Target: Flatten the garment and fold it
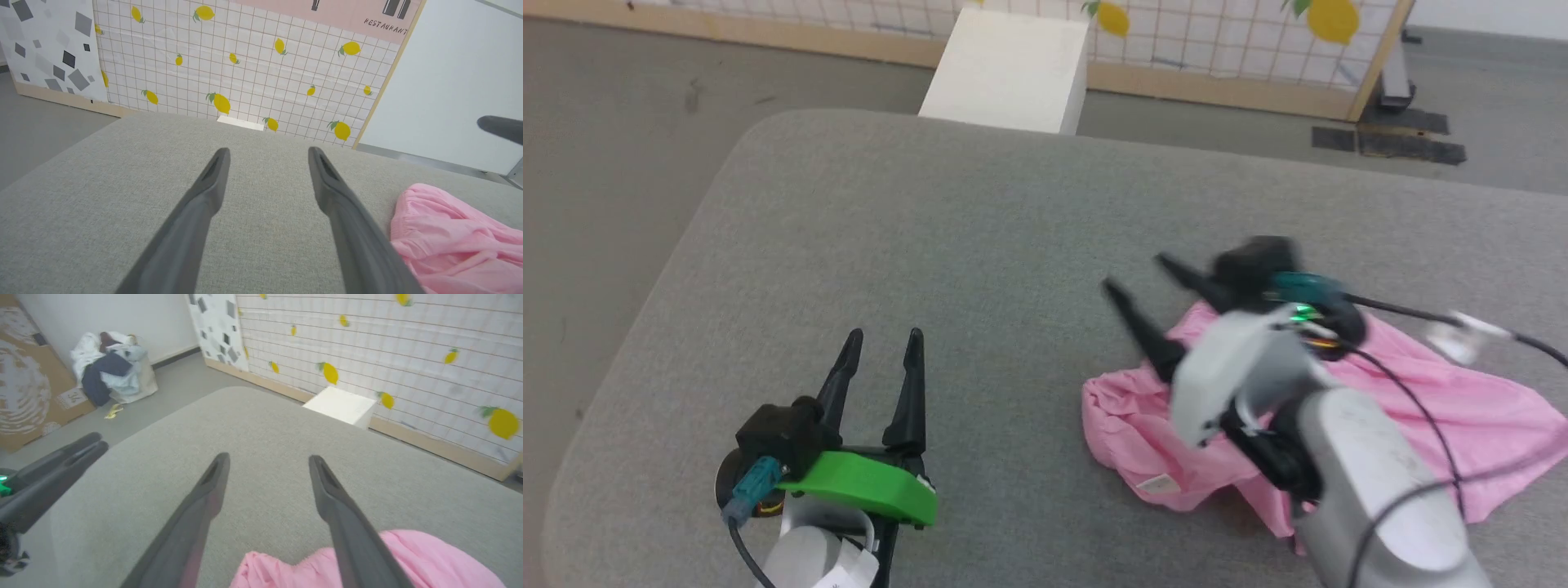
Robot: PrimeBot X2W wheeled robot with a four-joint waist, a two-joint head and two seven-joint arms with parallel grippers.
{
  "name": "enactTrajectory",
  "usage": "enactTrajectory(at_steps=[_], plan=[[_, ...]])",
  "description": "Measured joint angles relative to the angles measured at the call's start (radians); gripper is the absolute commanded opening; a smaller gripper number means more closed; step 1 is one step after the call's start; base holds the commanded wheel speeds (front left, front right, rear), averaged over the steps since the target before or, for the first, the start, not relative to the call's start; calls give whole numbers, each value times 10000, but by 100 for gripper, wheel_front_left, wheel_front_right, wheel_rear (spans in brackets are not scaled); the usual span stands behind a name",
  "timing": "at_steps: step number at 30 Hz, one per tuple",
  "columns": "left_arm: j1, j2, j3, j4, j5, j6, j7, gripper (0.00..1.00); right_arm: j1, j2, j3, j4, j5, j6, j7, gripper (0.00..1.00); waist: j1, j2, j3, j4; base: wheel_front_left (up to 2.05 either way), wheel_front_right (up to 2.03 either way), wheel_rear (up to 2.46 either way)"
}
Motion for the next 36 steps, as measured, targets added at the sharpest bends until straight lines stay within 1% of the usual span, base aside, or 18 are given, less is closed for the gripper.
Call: enactTrajectory(at_steps=[4, 7, 10, 14, 17, 22, 25, 29, 32, 36], plan=[[137, 0, -2, -23, 4, 0, -2, 100, 1201, -6, -1628, -1110, -754, -2, -1369, 100, 0, 0, -280, -315, 0, 0, 0], [184, -2, -21, -42, 12, 0, -2, 100, 2248, -13, -2815, -1557, -1060, -2, -2245, 100, 0, 0, -436, -578, 0, 0, 0], [185, -2, -84, -56, 12, 0, -2, 100, 3211, -29, -3854, -1649, -1246, -2, -3009, 100, 0, 0, -546, -836, 0, 0, 0], [185, -2, -173, -50, 12, 0, -2, 100, 4262, -36, -4752, -1438, -1166, -2, -3950, 100, 0, 0, -623, -1147, 0, 0, 0], [185, -2, -276, -4, 13, 0, -2, 100, 4747, -35, -4966, -1170, -1139, -2, -4426, 100, 0, 0, -637, -1349, 0, 0, 0], [105, -4, -698, 236, 19, 0, -2, 100, 4925, -29, -4953, -970, -1127, -2, -4667, 100, 0, 0, -598, -1692, 0, 0, 0], [-283, -4, -1085, 558, -31, 2, -2, 100, 4871, -29, -4911, -968, -1045, -2, -4752, 100, 0, 0, -527, -1916, 0, 0, 0], [-1435, -13, -1827, 1482, -217, 4, -2, 100, 4611, -29, -4648, -972, -955, -2, -4830, 100, 0, 0, -355, -2234, 0, 0, 0], [-2539, -27, -2447, 2420, -600, 17, 230, 100, 4472, -27, -4452, -972, -882, -2, -4895, 100, 0, 0, -173, -2464, 0, 0, 0], [-4007, -40, -3083, 3845, -1313, 433, 1020, 100, 4385, -27, -4238, -976, -865, -2, -4924, 100, 0, 0, 117, -2781, 0, 0, 0]])
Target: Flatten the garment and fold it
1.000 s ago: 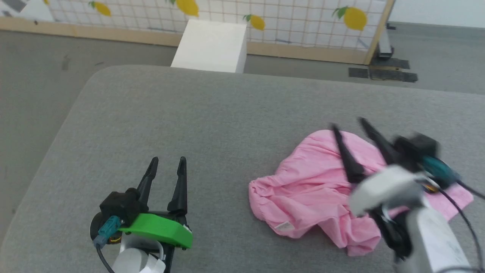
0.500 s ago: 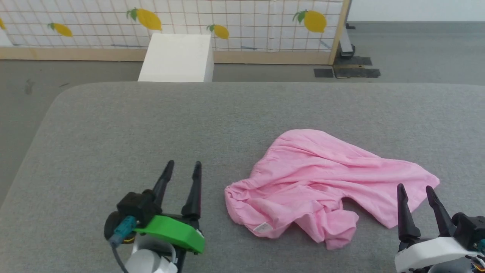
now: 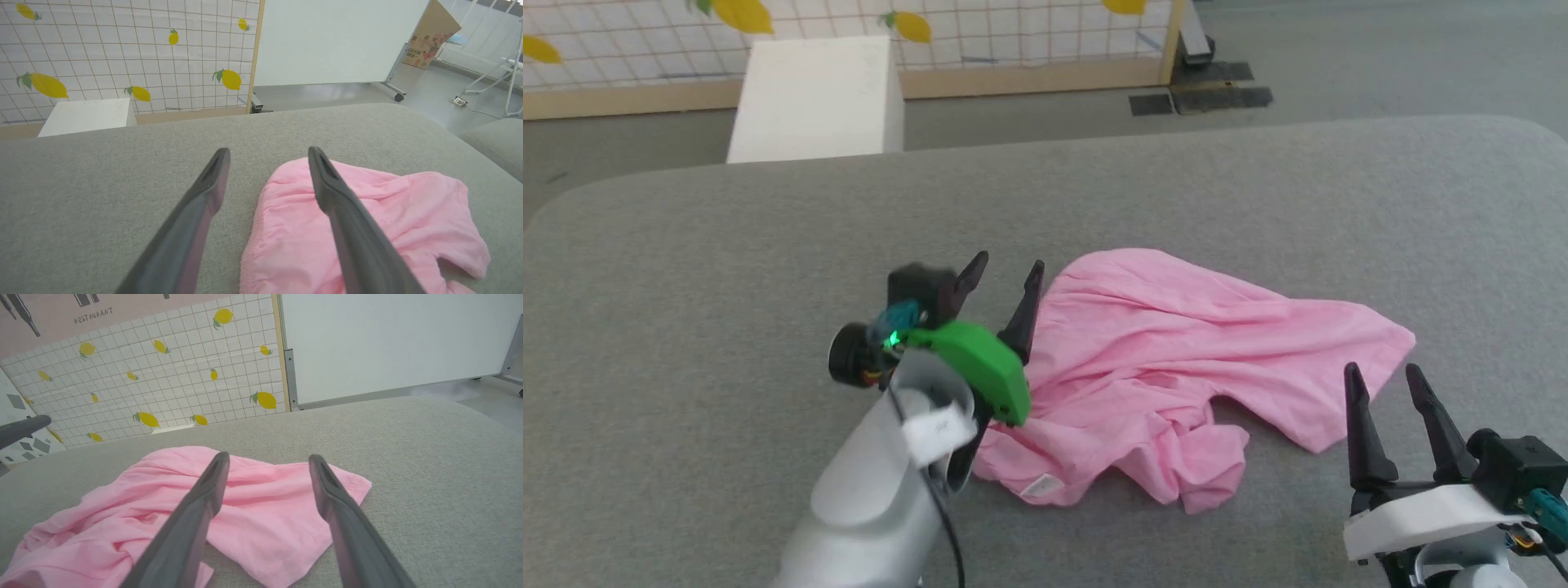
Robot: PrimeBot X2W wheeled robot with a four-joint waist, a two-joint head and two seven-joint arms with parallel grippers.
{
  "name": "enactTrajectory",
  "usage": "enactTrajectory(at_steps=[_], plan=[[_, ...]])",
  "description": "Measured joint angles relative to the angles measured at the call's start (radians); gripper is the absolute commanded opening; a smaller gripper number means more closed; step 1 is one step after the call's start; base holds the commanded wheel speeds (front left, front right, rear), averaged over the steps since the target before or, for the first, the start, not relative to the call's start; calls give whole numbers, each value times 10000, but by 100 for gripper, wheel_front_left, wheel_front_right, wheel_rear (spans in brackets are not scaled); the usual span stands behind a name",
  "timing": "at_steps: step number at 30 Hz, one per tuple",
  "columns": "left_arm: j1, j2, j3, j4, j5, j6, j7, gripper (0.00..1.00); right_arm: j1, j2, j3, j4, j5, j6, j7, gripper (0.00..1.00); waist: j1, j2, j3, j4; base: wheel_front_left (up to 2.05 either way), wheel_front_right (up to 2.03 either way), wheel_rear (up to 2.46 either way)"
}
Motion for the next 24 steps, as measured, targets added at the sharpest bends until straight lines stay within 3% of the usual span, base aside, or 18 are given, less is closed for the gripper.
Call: enactTrajectory(at_steps=[12, 16, 17, 18, 19, 24], plan=[[-2373, -4, -1783, 3607, -1300, 913, 4211, 100, -341, -4, 399, 2, 73, 0, -90, 100, 0, 0, 776, -887, 0, 0, 0], [-2726, 6, -2132, 4086, -1448, 947, 5402, 100, -350, -2, 456, 2, 71, 0, -132, 100, 0, 0, 913, -1004, 0, 0, 0], [-2807, 4, -2224, 4163, -1450, 982, 5590, 62, -350, -4, 458, 0, 73, 0, -134, 100, 0, 0, 920, -1000, 0, 0, 0], [-2893, 0, -2353, 4217, -1400, 1024, 5678, 10, -351, -4, 462, -2, 71, 0, -140, 100, 0, 0, 920, -981, 0, 0, 0], [-2941, -8, -2429, 4259, -1352, 1080, 5614, 0, -351, -2, 472, -2, 73, 0, -161, 100, 0, 0, 913, -949, 0, 0, 0], [-2815, 50, -2071, 4171, -1344, 1546, 3804, 0, -354, -2, 481, -25, 79, 0, -163, 100, 0, 0, 831, -745, 0, 0, 0]])
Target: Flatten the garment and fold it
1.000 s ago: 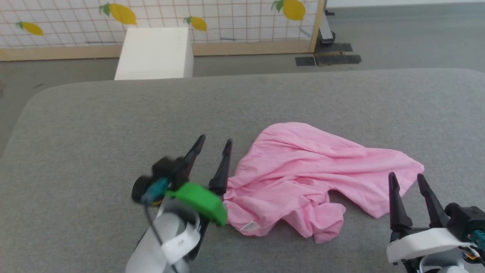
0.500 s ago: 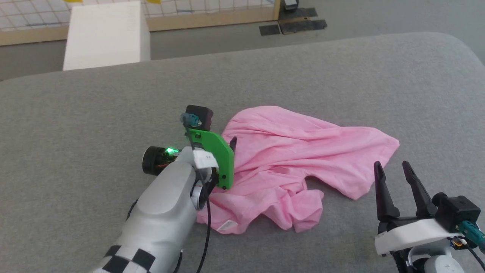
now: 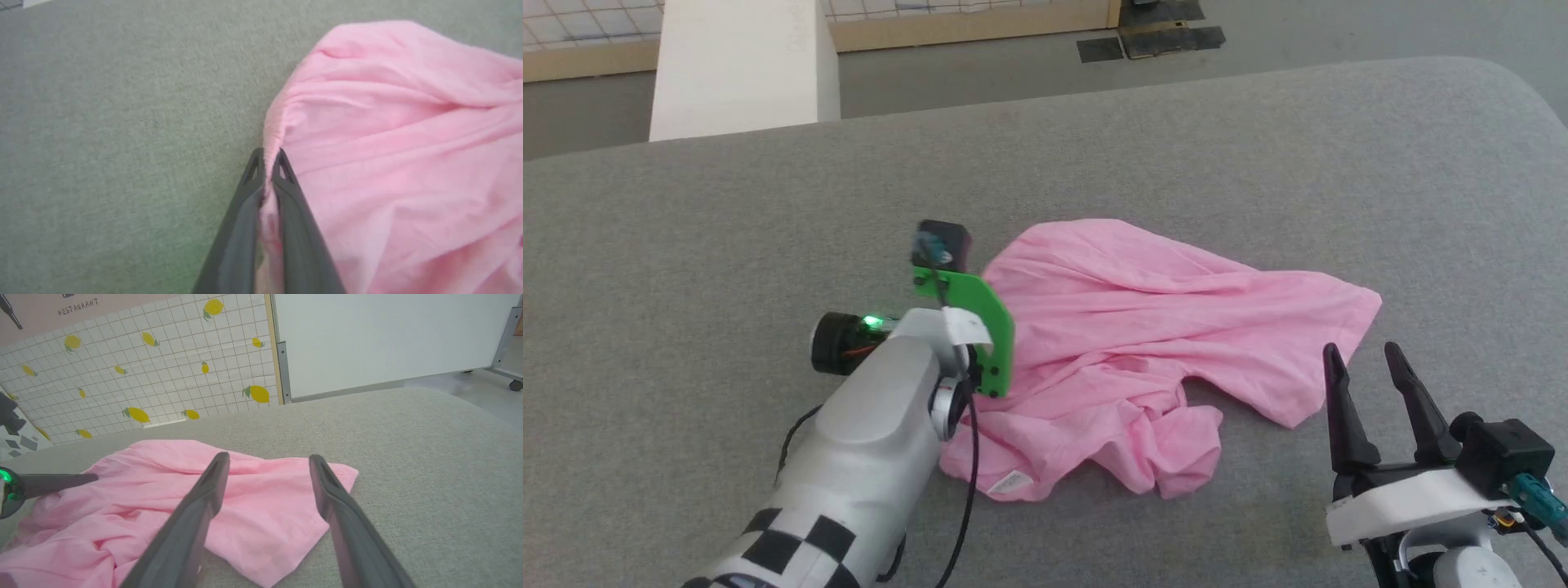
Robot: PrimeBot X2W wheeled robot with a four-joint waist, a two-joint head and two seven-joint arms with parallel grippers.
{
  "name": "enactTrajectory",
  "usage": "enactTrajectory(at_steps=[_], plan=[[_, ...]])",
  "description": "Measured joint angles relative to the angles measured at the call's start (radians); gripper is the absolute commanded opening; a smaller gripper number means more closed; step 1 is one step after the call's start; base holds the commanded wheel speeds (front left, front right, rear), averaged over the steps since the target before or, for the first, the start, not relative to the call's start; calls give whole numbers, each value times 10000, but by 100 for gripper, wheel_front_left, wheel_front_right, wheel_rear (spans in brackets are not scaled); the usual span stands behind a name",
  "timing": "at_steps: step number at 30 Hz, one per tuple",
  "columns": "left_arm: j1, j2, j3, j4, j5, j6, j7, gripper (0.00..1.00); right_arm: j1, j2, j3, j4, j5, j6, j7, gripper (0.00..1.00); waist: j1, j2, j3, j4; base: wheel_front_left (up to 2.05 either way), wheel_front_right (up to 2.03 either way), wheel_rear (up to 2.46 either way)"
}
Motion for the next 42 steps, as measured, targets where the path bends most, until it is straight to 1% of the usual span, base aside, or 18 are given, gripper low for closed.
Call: enactTrajectory(at_steps=[2, 6, 9, 12, 15, 17, 19, 20, 21, 22, 26, 27, 28, 30, 32, 36, 40, 42], plan=[[153, 96, 407, -186, -144, 274, -1085, 0, 0, 0, -46, -40, 54, 0, -2, 100, 0, 0, -57, 110, 0, 0, 0], [747, 451, 1266, -656, -671, 617, -2734, 0, 6, 0, -176, -128, 61, 0, 0, 100, 0, 0, -166, 392, 0, 0, 0], [1370, 805, 1791, -1057, -1034, 809, -3480, 0, 30, 0, -268, -173, 59, 0, 13, 100, 0, 0, -254, 654, 0, 0, 0], [2002, 1181, 2201, -1486, -1260, 1039, -3833, 0, 57, 2, -324, -238, 52, 0, 92, 100, 0, 0, -355, 938, 0, 0, 0], [2669, 1513, 2566, -1981, -1475, 1331, -3891, 0, 101, 0, -337, -307, 52, 0, 127, 100, 0, 0, -464, 1224, 0, 0, 0], [3147, 1707, 2734, -2291, -1697, 1544, -3814, 0, 112, 2, -326, -320, 52, 0, 182, 100, 0, 0, -544, 1388, 0, 0, 0], [3715, 1824, 2874, -2621, -1914, 1710, -3473, 0, 143, 2, -339, -334, 52, 0, 186, 100, 0, 0, -632, 1547, 0, 0, 0], [3943, 1841, 2878, -2742, -1965, 1733, -3281, 16, 160, 2, -339, -337, 52, 0, 198, 100, 0, -1, -668, 1602, 0, 0, 0], [4230, 1839, 2857, -2953, -2069, 1722, -3057, 45, 192, 0, -337, -345, 52, 0, 217, 100, 0, -1, -713, 1664, 0, 0, 0], [4499, 1835, 2840, -3202, -2211, 1714, -2940, 100, 216, 4, -334, -353, 54, 0, 253, 100, 0, 0, -760, 1718, 0, 0, 0], [5184, 1793, 2943, -4270, -2464, 1616, -3126, 100, 244, 2, -357, -384, 52, 0, 309, 100, 0, -1, -904, 1867, 0, 0, 0], [5576, 1745, 3035, -5055, -2495, 1442, -3772, 100, 256, 0, -357, -458, 50, 0, 389, 100, 0, 0, -965, 1951, 0, 0, 0], [5703, 1735, 3070, -5338, -2456, 1392, -4094, 100, 260, -2, -316, -479, 46, 0, 470, 100, 0, 0, -978, 1977, 0, 0, 0], [5903, 1726, 3198, -5900, -2265, 1287, -4567, 100, 281, 2, -224, -533, 44, 0, 583, 100, 0, 0, -993, 2018, 0, 0, 0], [6062, 1701, 3423, -6458, -2006, 1225, -4761, 100, 327, 0, -100, -596, 15, 0, 679, 100, 0, 0, -996, 2058, 0, 0, 0], [6480, 1329, 4464, -7946, -568, 1126, -4817, 100, 349, 0, 267, -729, -163, 0, 895, 100, 0, 0, -951, 2146, 0, 0, 0], [6880, 685, 5317, -8911, 727, 669, -4824, 100, 35, 0, 798, -606, -525, 0, 1371, 100, 0, 0, -834, 2203, 0, 0, 0], [6971, 453, 5601, -9116, 1095, 420, -4824, 100, -442, 2, 1020, -387, -715, 0, 1749, 100, 0, -1, -754, 2235, 0, 0, 0]])
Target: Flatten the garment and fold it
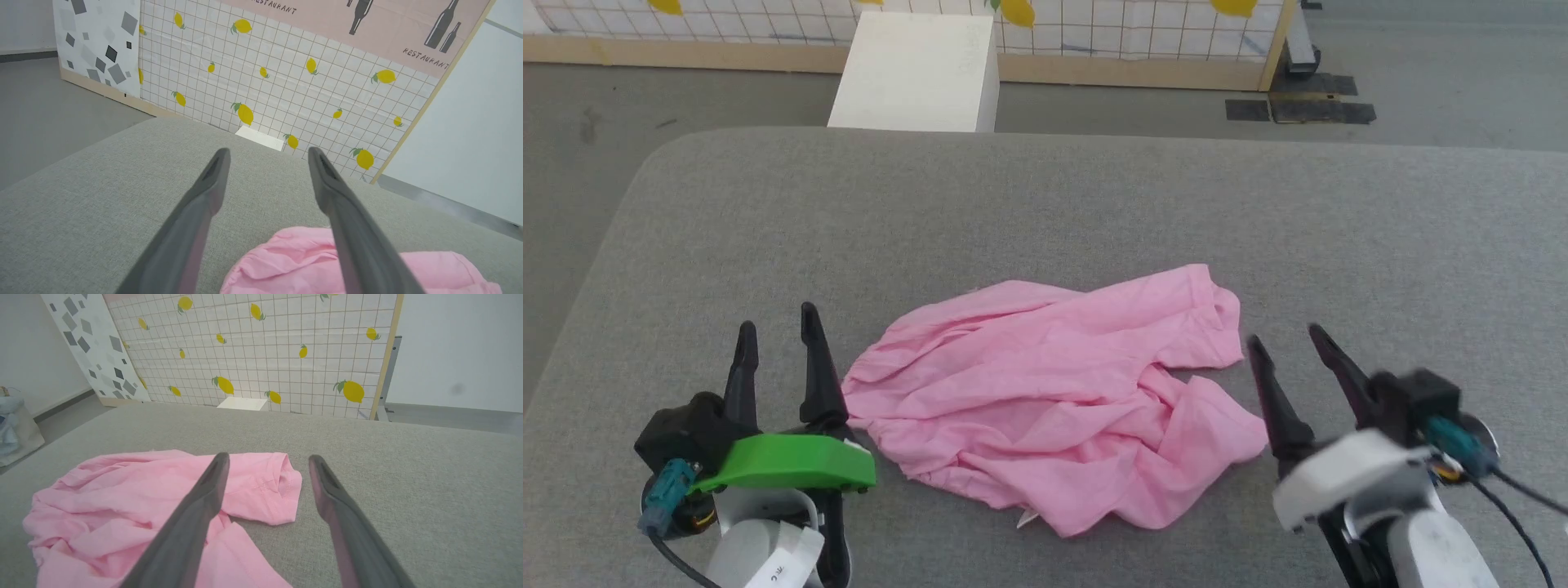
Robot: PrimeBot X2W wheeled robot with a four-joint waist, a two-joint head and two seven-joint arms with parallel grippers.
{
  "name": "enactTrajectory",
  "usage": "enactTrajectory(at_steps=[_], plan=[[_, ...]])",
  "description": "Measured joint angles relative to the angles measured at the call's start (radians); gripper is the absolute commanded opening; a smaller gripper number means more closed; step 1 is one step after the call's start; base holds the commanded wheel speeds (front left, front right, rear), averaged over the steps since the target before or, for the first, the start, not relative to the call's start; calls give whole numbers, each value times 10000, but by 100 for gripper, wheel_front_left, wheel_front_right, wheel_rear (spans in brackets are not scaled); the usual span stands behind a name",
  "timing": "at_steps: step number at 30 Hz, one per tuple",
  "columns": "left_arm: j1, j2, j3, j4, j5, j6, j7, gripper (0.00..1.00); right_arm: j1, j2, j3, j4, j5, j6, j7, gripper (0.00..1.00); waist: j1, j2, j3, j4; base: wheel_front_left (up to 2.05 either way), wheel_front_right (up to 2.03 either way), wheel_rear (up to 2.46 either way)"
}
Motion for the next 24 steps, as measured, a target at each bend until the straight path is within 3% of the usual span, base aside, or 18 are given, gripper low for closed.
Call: enactTrajectory(at_steps=[10, 19, 20, 21, 22, 23, 24], plan=[[-41, -435, 546, -65, 830, -788, 0, 100, -2868, 10, 320, 2451, -451, 0, 3283, 100, 0, 0, 522, 436, 0, 0, 0], [-265, -456, 165, -12, 677, -723, 0, 100, -4164, 6, 71, 4065, -1032, 0, 5269, 100, 0, 0, 1002, 1005, 0, 0, 0], [-286, -456, 148, -17, 677, -721, 0, 100, -4215, 8, 67, 4136, -1035, 0, 5382, 93, 0, 0, 1054, 1059, 0, 0, 0], [-299, -456, 144, -25, 677, -713, 0, 100, -4249, 10, 75, 4178, -1035, 0, 5457, 45, 0, 0, 1092, 1097, 0, 0, 0], [-312, -456, 142, -35, 677, -711, 0, 100, -4289, 8, 82, 4192, -1043, 0, 5488, 13, 0, 0, 1137, 1137, 0, 0, 0], [-318, -456, 140, -50, 677, -709, 0, 100, -4314, 8, 86, 4172, -1103, 0, 5482, 0, 0, 0, 1179, 1168, 0, 0, 0], [-319, -456, 142, -61, 677, -708, 0, 100, -4330, 10, 82, 4151, -1135, 0, 5480, 0, 0, 1, 1209, 1187, 0, 0, 0]])
